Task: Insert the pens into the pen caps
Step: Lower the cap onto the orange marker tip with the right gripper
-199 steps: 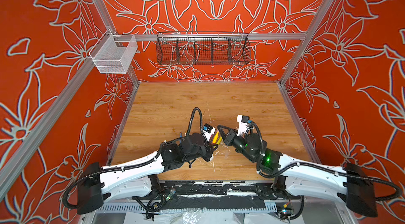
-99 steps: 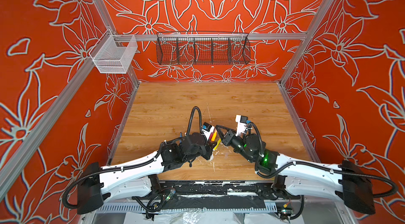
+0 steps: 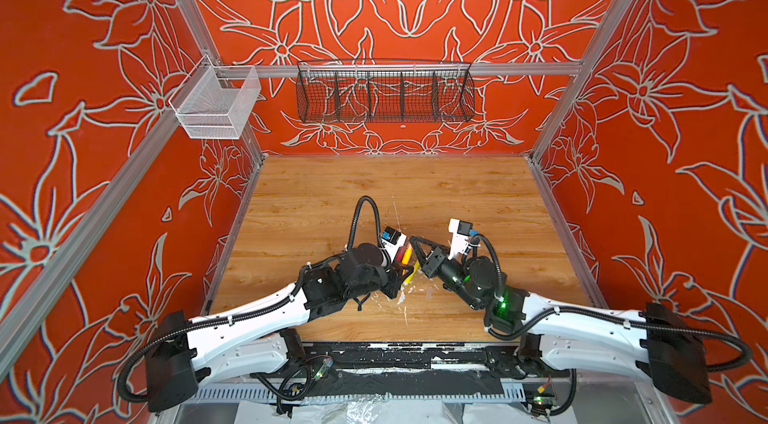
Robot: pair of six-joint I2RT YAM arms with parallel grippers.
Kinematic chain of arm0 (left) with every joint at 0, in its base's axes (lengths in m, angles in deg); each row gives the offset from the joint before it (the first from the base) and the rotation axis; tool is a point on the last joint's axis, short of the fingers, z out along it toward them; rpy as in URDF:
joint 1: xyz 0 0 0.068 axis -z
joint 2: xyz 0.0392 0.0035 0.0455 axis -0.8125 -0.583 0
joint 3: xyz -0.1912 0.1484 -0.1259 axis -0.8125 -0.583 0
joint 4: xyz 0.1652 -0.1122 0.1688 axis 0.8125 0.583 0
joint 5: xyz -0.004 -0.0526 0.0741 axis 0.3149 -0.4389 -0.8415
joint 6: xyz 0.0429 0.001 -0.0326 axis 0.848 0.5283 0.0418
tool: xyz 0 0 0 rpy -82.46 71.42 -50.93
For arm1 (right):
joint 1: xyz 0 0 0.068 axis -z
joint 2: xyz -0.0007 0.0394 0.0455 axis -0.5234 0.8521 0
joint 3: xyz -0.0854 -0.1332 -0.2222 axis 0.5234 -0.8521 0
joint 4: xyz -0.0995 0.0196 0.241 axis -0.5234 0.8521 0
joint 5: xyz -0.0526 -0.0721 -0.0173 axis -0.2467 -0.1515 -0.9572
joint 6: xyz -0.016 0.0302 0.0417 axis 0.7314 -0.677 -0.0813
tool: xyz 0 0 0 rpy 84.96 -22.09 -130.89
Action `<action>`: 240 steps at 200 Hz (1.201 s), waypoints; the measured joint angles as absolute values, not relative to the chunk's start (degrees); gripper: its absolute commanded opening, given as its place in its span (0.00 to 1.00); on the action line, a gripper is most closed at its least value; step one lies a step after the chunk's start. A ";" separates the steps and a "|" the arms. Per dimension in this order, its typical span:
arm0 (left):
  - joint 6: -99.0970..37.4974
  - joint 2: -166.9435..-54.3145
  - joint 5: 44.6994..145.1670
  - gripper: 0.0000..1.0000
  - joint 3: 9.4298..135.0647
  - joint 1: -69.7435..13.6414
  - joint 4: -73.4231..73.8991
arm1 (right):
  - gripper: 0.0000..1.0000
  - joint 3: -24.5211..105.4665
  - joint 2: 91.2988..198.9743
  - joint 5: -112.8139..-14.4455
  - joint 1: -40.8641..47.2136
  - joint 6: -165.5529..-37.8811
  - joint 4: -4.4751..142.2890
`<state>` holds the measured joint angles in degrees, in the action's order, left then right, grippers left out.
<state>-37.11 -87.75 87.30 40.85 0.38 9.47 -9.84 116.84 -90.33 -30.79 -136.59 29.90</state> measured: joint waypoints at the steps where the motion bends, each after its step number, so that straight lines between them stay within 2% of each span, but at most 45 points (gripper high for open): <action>1: -37.11 -87.73 87.32 0.00 40.82 0.38 9.47 | 0.05 -9.84 116.84 -90.33 -30.79 -136.51 29.86; 36: -37.09 -87.47 88.11 0.00 40.52 0.29 9.32 | 0.07 -9.84 117.28 -90.39 -30.99 -135.68 29.42; 107: -36.15 -86.22 88.41 0.00 40.19 0.25 7.09 | 0.31 -9.84 115.86 -89.12 -33.15 -134.15 30.78; 182: -35.86 -86.22 88.02 0.00 40.19 0.25 5.61 | 0.55 -9.84 107.57 -89.41 -33.56 -130.78 37.88; 240: -34.73 -84.36 88.06 0.00 39.49 0.25 5.69 | 0.55 -3.46 105.17 -92.27 -32.87 -128.20 50.03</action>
<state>-34.73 -84.36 88.06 39.49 0.25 5.69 -3.46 105.17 -92.27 -32.87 -128.20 50.03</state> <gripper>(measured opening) 0.152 0.551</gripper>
